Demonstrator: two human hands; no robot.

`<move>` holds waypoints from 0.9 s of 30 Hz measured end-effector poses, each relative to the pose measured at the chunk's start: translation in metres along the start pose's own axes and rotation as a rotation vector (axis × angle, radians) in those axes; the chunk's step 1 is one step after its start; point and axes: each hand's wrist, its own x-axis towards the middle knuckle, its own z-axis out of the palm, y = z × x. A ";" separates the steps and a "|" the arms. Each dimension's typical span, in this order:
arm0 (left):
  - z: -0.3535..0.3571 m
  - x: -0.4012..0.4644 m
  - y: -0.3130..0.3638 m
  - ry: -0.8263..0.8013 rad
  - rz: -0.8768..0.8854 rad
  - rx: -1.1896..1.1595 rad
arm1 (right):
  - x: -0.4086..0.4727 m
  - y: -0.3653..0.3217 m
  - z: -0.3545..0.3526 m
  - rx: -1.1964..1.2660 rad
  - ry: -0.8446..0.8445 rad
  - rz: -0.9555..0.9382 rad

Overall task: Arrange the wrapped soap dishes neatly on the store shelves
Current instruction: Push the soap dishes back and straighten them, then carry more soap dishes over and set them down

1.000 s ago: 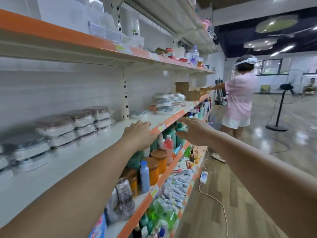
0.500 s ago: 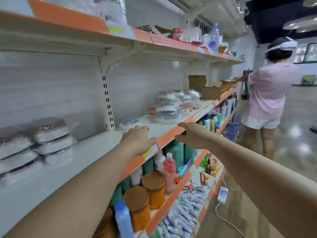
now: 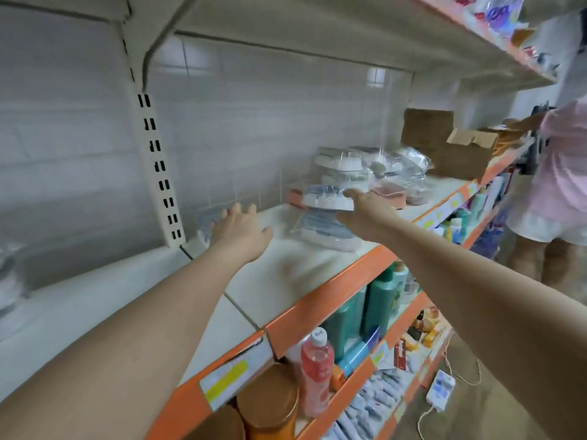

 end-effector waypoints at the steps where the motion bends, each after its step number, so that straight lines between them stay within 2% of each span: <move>1: 0.006 0.008 -0.002 0.008 -0.044 0.024 | 0.016 0.001 0.006 0.003 0.011 -0.008; 6: 0.027 0.045 -0.011 -0.013 -0.313 0.107 | 0.085 0.004 0.030 0.047 0.052 -0.049; 11: 0.045 0.071 -0.020 -0.006 -0.502 -0.094 | 0.133 0.013 0.046 0.066 -0.018 0.020; 15: 0.052 0.078 -0.019 0.027 -0.548 -0.106 | 0.145 0.019 0.046 0.064 -0.074 -0.036; 19: 0.051 0.077 -0.009 0.081 -0.572 -0.121 | 0.143 0.015 0.037 0.071 -0.039 -0.097; 22: 0.048 0.068 0.001 0.168 -0.540 -0.186 | 0.132 0.000 0.034 0.108 -0.009 -0.216; 27: 0.028 0.041 0.003 0.284 -0.493 -0.121 | 0.111 -0.029 0.040 0.245 -0.047 -0.408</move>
